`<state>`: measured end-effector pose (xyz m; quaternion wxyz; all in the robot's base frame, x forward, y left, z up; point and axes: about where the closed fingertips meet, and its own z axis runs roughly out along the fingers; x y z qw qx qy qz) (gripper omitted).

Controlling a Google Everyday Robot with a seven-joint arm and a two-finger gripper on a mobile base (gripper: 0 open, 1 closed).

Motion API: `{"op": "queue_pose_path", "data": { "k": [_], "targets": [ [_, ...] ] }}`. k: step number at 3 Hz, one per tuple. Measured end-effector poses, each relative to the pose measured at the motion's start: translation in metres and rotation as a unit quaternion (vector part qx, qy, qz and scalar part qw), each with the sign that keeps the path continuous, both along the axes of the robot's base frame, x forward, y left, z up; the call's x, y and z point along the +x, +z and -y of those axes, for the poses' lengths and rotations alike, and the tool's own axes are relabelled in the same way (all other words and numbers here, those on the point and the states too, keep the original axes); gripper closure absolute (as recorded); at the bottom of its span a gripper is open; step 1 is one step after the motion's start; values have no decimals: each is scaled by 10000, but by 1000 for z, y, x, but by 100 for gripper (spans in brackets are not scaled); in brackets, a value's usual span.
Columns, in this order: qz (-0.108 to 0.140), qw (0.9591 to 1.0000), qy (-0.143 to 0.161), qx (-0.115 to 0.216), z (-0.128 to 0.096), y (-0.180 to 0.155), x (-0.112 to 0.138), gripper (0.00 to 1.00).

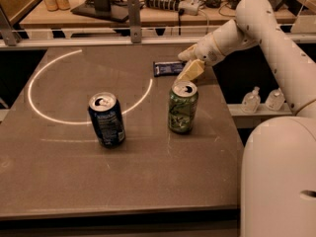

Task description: Move rxbar blueberry near pepsi can

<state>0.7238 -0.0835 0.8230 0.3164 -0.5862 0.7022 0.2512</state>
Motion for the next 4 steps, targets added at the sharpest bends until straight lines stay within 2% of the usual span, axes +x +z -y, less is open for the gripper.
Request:
{"op": "queue_pose_path", "data": {
  "k": [1, 3, 4],
  "targets": [
    [-57, 9999, 110, -7, -8, -3, -1, 45],
    [-57, 9999, 112, -8, -8, 4, -1, 93],
    [-57, 9999, 114, -8, -8, 6, -1, 100]
  ]
}}
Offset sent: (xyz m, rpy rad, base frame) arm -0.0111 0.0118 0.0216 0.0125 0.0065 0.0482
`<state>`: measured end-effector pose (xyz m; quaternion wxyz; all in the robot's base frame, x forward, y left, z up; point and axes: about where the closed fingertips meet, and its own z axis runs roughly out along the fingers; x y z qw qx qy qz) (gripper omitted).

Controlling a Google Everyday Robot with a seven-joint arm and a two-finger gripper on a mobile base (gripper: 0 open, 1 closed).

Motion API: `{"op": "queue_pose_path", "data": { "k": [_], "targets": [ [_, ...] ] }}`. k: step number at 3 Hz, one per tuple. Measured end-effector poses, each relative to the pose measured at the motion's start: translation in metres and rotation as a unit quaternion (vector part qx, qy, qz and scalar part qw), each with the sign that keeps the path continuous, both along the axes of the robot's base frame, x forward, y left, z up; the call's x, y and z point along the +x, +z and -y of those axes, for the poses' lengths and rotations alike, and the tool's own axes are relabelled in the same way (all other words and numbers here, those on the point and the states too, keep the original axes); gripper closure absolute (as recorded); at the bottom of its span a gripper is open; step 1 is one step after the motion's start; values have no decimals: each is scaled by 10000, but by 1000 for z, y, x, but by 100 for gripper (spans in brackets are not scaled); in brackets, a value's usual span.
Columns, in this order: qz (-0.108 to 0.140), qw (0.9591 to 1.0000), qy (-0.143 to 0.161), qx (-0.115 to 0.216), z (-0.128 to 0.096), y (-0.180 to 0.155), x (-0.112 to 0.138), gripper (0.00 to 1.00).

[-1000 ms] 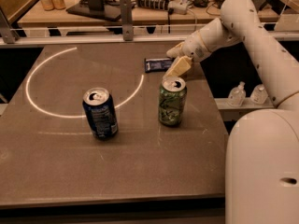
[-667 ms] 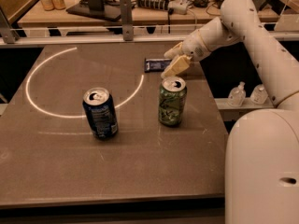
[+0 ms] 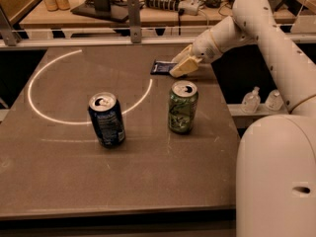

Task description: Move rxbar blueberry near pepsi can

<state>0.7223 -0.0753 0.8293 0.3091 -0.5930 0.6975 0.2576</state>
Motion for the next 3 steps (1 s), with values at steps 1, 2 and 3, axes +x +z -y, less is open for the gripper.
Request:
{"op": "queue_pose_path", "data": {
  "k": [1, 2, 3],
  "targets": [
    [357, 9893, 1297, -566, -38, 34, -53, 100],
    [712, 9671, 2206, -1048, -60, 69, -99, 100],
    [1090, 9453, 2657, -1549, -64, 92, -131, 100]
  ]
}}
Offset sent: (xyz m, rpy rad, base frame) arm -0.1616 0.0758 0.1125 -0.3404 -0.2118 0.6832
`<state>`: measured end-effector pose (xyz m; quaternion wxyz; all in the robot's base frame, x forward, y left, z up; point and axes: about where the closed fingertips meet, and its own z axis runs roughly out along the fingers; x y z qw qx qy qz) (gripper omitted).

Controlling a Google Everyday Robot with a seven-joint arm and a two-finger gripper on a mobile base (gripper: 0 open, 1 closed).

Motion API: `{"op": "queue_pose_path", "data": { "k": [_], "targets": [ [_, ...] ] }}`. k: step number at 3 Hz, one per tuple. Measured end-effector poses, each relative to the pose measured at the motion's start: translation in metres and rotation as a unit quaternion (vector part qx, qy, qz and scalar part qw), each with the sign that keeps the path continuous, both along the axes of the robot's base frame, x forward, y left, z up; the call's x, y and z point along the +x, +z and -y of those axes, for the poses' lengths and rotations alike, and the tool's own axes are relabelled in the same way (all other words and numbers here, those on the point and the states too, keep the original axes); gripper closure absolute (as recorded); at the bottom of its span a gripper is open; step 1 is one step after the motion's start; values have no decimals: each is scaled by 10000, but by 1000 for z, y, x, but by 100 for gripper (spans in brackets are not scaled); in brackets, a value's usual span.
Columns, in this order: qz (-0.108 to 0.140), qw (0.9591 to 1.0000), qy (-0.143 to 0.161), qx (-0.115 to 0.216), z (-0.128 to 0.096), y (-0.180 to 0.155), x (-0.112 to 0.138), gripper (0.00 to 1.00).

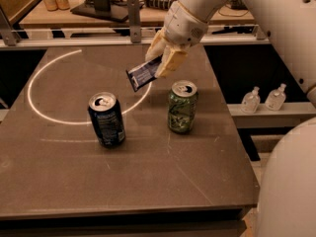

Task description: Move rxbar blueberry near pepsi can

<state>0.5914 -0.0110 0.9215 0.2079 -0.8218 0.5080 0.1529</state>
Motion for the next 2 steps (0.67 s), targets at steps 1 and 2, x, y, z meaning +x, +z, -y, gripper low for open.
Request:
{"op": "queue_pose_path", "data": {
  "k": [1, 2],
  "targets": [
    [227, 9989, 194, -372, 6, 0, -9, 100],
    [258, 9953, 376, -859, 19, -13, -16, 100]
  ]
}}
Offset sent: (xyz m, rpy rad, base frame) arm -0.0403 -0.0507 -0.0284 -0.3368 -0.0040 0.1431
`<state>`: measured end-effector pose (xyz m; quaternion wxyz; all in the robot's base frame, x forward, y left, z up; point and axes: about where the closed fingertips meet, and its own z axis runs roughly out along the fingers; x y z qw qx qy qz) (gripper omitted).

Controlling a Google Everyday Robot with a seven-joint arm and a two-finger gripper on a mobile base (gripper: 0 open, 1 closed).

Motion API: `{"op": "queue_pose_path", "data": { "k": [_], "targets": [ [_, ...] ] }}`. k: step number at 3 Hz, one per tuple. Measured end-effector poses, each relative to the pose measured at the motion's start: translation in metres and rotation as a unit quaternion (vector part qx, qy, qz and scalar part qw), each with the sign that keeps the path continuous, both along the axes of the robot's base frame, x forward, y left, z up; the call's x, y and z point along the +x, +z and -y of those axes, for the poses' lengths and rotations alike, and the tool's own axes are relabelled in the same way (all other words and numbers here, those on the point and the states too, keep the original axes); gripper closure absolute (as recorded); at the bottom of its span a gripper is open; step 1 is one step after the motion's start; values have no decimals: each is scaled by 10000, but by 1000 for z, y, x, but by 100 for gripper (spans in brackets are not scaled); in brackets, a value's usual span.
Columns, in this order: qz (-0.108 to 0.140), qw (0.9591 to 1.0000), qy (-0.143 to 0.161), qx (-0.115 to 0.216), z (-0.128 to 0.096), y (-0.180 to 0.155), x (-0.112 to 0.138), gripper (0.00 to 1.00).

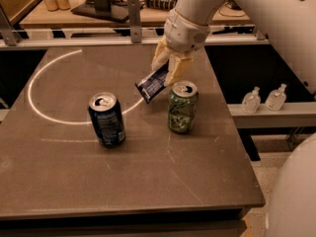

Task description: Move rxbar blueberry near pepsi can

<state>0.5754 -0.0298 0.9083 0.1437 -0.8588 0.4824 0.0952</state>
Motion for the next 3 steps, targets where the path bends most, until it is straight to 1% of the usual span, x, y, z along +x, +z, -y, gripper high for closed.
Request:
{"op": "queue_pose_path", "data": {
  "k": [1, 2, 3],
  "targets": [
    [-164, 9994, -25, -295, 13, -20, -7, 100],
    [-484, 9983, -40, -314, 17, -34, -15, 100],
    [-742, 9971, 37, -154, 4, -39, -18, 100]
  ]
}}
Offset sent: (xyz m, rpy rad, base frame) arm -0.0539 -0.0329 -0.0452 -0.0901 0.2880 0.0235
